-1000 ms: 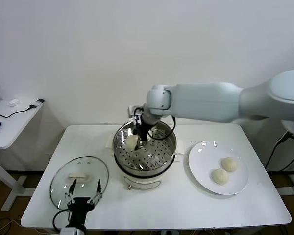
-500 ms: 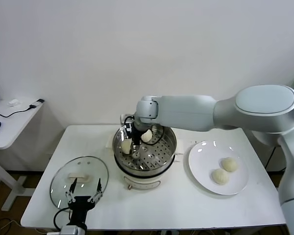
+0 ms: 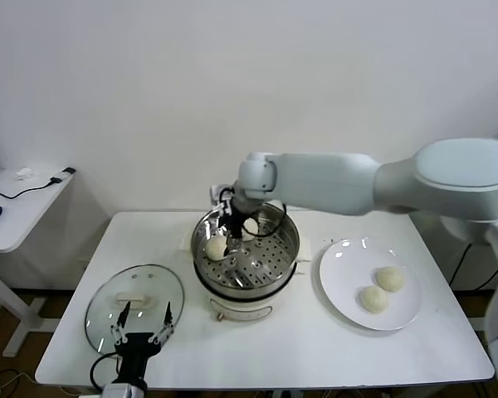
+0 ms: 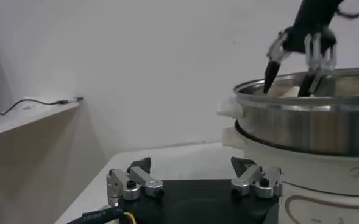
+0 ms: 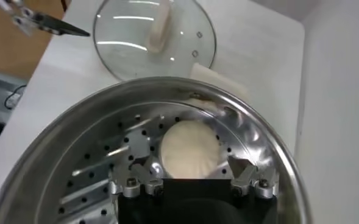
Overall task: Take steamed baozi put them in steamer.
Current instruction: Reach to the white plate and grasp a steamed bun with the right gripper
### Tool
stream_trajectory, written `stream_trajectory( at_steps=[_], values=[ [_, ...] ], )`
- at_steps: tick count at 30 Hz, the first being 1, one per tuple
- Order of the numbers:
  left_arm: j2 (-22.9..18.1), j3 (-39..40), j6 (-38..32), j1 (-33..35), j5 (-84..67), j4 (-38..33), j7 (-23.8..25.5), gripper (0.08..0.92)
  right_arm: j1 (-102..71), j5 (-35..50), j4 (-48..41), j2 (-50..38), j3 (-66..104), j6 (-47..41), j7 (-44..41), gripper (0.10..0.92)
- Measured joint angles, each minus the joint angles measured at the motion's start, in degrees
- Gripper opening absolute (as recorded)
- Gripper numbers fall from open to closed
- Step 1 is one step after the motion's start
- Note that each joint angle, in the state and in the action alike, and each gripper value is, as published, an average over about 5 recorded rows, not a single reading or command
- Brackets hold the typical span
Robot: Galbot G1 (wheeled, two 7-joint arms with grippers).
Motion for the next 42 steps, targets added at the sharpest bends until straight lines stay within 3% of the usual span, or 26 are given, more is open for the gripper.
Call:
stream_trajectory(
  at_steps=[9, 21, 29, 42],
  values=[
    [0.23, -0.02, 0.00, 0.15, 0.01, -0.46, 0.04, 0.823, 8.66, -2.49, 5.10, -15.44, -3.22, 5.28, -8.76, 0.823],
    [0.19, -0.01, 0.25, -0.29, 0.00, 0.03, 0.09, 0.823, 8.73, -15.01, 11.02, -35.64, -10.81, 8.73, -13.15, 0.823],
    [0.07, -0.20, 0.28, -0.31, 0.06, 0.44, 0.09, 0.823, 2.00, -21.67, 10.96, -40.01, -9.67, 7.92, -12.51, 0.823],
    [0.07, -0.47, 0.21, -0.93, 0.02, 1.78, -0.05, 0.823, -10.98, -26.20, 7.13, -39.10, -3.34, 4.65, -7.68, 0.823]
  ],
)
